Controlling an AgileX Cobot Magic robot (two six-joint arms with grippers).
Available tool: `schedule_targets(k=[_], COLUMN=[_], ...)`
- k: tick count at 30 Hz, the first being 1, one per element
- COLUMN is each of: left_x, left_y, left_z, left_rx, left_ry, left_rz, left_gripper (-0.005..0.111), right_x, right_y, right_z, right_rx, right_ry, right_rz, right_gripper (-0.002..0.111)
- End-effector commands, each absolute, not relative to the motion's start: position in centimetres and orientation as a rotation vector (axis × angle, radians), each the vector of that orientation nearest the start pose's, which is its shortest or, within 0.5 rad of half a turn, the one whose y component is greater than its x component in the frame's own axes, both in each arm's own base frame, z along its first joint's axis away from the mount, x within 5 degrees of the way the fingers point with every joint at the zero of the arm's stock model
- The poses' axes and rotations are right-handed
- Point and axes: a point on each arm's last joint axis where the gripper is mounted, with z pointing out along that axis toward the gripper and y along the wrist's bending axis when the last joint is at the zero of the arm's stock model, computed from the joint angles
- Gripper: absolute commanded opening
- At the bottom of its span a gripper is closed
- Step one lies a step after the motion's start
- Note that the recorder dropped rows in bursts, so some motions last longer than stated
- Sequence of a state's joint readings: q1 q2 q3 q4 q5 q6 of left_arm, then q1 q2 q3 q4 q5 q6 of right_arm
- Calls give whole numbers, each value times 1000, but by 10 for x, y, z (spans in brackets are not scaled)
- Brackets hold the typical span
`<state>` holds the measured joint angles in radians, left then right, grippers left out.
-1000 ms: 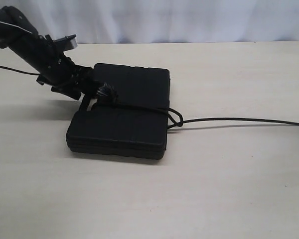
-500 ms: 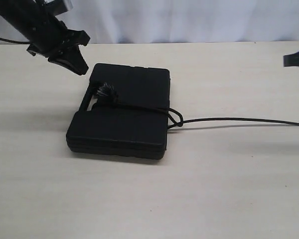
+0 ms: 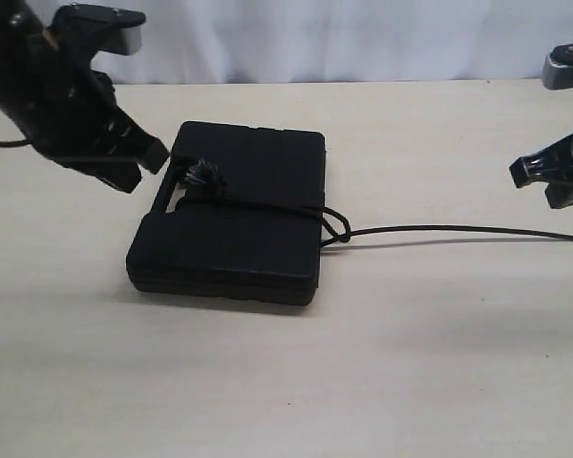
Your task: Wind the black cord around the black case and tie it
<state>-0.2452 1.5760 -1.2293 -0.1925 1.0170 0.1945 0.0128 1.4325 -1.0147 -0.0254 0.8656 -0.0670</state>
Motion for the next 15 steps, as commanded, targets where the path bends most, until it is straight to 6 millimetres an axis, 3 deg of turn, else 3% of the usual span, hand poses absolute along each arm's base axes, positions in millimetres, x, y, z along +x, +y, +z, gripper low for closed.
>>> schedule_targets(k=[1,7,15], left_x=[250,175,93], left_y=[-90,-76,-40], left_z=[297,319,319], left_rx=[465,416,272], left_ry=[2566,2190,1662], left_rz=[-309,-361,-372], left_gripper=[0,0,0], right_x=[259,217,148], right_y=[4,4,3], right_z=[268,275,310], right_rx=[-84,-63,-44], right_ry=[2747,2554,2007], right_rz=[-3,5,9], right_gripper=[4,4,4])
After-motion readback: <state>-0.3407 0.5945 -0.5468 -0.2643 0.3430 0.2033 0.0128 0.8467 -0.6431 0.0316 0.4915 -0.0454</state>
